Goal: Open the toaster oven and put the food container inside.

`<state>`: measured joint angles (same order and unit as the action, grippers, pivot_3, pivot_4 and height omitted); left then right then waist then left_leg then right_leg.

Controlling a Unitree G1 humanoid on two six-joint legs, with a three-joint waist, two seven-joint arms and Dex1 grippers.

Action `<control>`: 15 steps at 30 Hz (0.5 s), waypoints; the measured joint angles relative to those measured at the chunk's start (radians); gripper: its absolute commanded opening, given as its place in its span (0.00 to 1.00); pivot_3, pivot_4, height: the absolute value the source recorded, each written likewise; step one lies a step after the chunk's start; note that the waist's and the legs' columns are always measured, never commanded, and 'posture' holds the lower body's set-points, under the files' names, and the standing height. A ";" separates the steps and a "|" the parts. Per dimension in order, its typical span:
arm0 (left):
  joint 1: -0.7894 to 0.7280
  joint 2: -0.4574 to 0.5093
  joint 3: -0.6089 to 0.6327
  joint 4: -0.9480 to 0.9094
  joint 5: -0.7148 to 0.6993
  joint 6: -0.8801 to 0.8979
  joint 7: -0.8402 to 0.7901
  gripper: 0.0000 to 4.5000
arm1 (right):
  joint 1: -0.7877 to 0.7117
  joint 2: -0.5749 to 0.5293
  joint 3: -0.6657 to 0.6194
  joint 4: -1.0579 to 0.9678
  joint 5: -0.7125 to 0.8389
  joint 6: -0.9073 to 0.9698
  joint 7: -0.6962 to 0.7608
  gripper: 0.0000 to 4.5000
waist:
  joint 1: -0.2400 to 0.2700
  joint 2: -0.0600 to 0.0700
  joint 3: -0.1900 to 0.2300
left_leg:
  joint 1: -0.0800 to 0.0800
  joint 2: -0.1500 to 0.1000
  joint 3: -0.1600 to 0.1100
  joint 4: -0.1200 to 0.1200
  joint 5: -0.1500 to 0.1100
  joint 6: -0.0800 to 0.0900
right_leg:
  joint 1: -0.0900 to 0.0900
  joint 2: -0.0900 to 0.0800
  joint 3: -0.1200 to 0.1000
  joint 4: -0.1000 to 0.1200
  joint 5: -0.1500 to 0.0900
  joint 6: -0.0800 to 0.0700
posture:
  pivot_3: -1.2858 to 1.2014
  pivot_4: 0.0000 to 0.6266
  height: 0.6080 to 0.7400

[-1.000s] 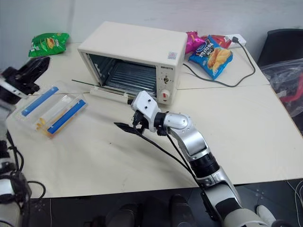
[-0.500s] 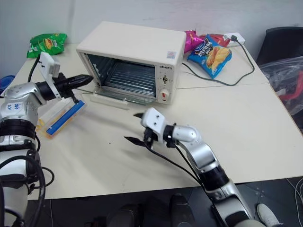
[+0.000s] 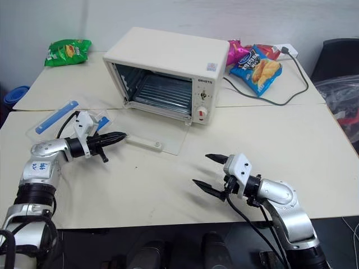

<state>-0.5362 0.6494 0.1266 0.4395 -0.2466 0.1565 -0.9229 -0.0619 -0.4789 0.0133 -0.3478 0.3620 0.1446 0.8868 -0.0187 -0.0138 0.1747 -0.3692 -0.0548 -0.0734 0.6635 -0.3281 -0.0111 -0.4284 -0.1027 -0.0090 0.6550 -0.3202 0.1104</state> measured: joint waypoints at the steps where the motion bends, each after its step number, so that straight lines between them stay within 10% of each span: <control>1: 0.014 -0.011 0.008 -0.015 -0.001 0.000 0.018 0.01 | 0.001 0.007 -0.002 0.001 0.005 -0.013 -0.001 1.00 | 0.001 0.000 0.000 | 0.000 0.000 0.000 0.000 0.000 0.000 | 0.000 0.000 0.000 0.000 0.000 0.000 | 0.52 0.24 1.00; 6: 0.233 -0.137 0.183 -0.245 -0.179 0.042 0.129 0.13 | -0.050 0.075 -0.023 0.055 0.084 -0.070 0.012 1.00 | -0.006 0.000 0.000 | -0.001 0.002 0.000 0.001 -0.001 0.000 | 0.000 -0.003 0.000 -0.001 0.000 0.000 | 0.52 0.24 1.00; 15: 0.697 -0.238 0.656 -0.637 -0.443 0.204 0.446 0.72 | -0.114 0.122 -0.017 0.132 0.095 -0.217 0.063 1.00 | -0.004 0.000 0.000 | 0.002 0.005 0.000 0.001 -0.004 -0.001 | 0.002 0.000 0.003 -0.004 0.000 -0.001 | 0.52 0.24 1.00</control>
<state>0.1607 0.4115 0.7829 -0.1978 -0.6900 0.3601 -0.4771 -0.1761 -0.3574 -0.0040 -0.2158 0.4569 -0.0723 0.9495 -0.0231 -0.0138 0.1748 -0.3674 -0.0498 -0.0735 0.6642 -0.3319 -0.0121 -0.4261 -0.1025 -0.0065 0.6506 -0.3197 0.1099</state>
